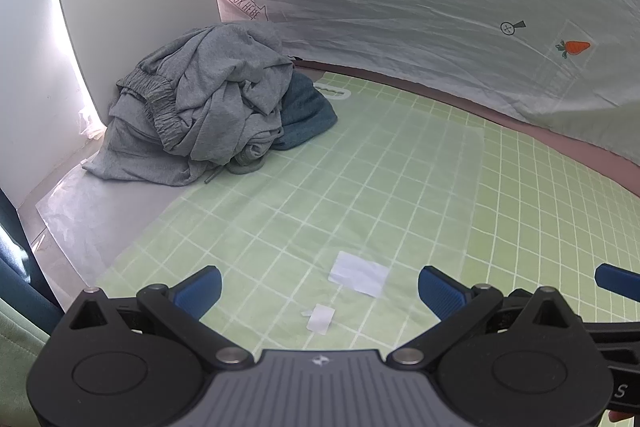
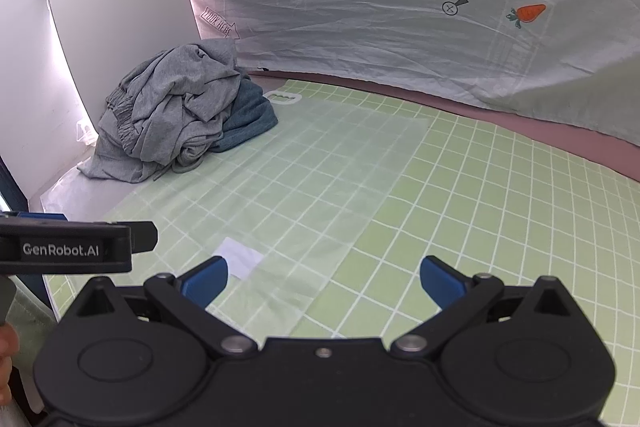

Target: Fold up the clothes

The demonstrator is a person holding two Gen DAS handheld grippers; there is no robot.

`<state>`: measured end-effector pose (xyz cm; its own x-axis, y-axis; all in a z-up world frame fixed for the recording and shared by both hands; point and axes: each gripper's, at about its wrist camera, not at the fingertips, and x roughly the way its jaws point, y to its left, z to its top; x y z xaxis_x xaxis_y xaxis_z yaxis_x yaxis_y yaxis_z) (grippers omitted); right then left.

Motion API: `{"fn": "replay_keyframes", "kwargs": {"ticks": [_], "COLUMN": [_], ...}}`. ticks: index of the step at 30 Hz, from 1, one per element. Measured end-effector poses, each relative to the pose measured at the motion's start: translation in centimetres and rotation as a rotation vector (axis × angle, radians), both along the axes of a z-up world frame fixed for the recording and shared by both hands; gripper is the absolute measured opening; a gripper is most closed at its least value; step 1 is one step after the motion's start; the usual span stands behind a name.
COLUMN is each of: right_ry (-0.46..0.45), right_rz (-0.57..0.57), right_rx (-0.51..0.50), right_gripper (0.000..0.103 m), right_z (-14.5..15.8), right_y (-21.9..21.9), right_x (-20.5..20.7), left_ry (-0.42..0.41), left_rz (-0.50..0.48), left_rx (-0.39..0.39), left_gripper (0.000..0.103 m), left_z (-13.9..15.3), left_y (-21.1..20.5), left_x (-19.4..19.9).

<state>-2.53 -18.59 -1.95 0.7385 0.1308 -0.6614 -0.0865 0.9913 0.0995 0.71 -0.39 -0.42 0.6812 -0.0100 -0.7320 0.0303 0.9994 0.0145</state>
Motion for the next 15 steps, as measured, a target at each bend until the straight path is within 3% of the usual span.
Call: {"fn": "replay_keyframes", "kwargs": {"ticks": [15], "right_ry": [0.001], "right_rz": [0.037], "right_rx": [-0.002], "right_gripper": [0.103], "right_z": [-0.3], "right_y": [1.3], "right_x": [4.1], "left_ry": [0.004], "left_rz": [0.037], "left_rx": [-0.021], "left_gripper": [0.103], "left_z": [-0.2], "left_y": [1.0], "left_x": [3.3]}}
